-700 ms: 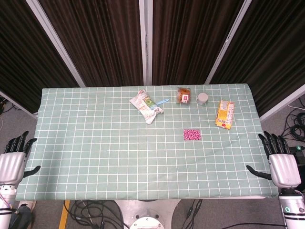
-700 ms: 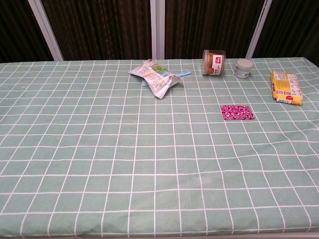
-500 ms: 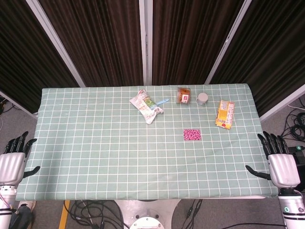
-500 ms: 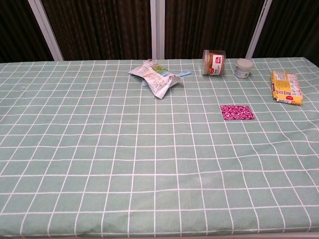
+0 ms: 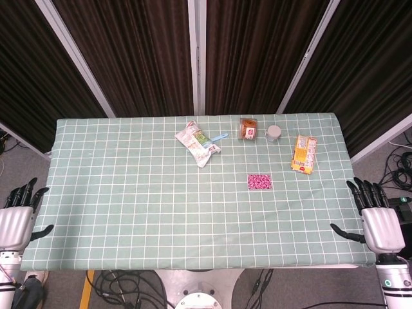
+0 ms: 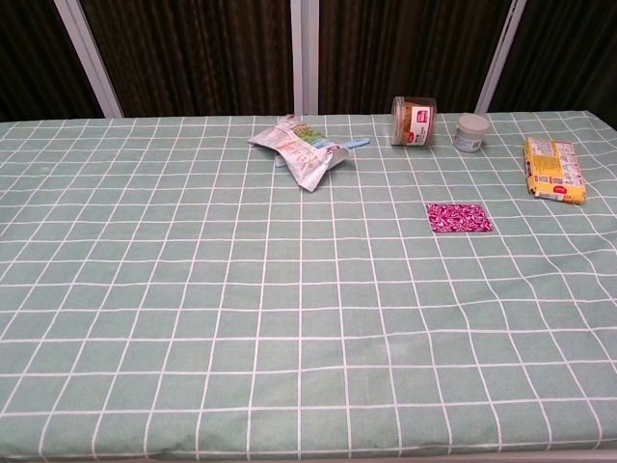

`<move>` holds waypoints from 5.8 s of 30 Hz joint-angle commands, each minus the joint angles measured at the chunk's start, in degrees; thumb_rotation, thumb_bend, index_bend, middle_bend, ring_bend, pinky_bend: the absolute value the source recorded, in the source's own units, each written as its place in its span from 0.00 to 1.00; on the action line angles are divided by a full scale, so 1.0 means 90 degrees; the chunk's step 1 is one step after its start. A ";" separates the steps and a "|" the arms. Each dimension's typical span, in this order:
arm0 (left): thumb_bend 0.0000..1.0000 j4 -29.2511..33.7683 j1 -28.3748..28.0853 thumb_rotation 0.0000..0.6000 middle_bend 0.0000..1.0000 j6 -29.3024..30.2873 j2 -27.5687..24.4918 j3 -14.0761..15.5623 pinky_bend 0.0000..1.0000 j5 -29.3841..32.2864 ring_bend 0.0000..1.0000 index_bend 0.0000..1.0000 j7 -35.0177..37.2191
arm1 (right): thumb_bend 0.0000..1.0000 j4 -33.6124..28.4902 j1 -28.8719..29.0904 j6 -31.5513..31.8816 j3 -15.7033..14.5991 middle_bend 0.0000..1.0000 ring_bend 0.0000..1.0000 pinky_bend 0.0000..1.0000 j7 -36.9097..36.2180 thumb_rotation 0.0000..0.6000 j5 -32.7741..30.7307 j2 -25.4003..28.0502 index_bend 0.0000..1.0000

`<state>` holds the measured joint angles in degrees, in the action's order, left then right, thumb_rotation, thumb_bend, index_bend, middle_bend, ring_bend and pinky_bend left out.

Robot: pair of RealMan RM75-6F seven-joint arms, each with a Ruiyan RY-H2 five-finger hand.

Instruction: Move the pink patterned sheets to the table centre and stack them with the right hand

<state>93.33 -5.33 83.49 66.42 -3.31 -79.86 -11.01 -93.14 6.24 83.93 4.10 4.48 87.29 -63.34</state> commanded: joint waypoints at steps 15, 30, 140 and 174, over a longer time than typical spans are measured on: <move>0.02 -0.0029 0.0073 1.00 0.12 0.0080 0.0020 0.0055 0.13 -0.0101 0.11 0.23 0.0163 | 0.36 0.0048 0.1035 -0.1855 0.0153 0.02 0.00 0.00 0.0059 0.66 -0.0533 -0.0130 0.23; 0.02 0.0064 0.0117 1.00 0.12 0.0016 -0.0049 0.0083 0.13 -0.0034 0.11 0.23 0.0190 | 0.41 0.1424 0.2558 -0.3843 0.0598 0.00 0.00 0.00 0.0276 0.28 -0.1768 -0.1816 0.24; 0.02 0.0055 0.0299 1.00 0.12 -0.0022 -0.0010 0.0131 0.13 0.0095 0.11 0.23 0.0330 | 0.41 0.4240 0.4080 -0.5241 0.0323 0.00 0.00 0.00 0.0271 0.32 -0.2397 -0.3895 0.24; 0.02 -0.0032 0.0250 1.00 0.12 -0.0091 0.0060 0.0112 0.13 0.0088 0.11 0.23 0.0390 | 0.21 0.3255 0.3559 -0.4387 0.0287 0.03 0.00 0.00 0.0209 0.59 -0.2136 -0.3077 0.25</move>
<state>93.01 -3.06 82.67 66.98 -2.30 -79.05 -7.47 -67.09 37.00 45.34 4.95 6.65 69.49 -89.00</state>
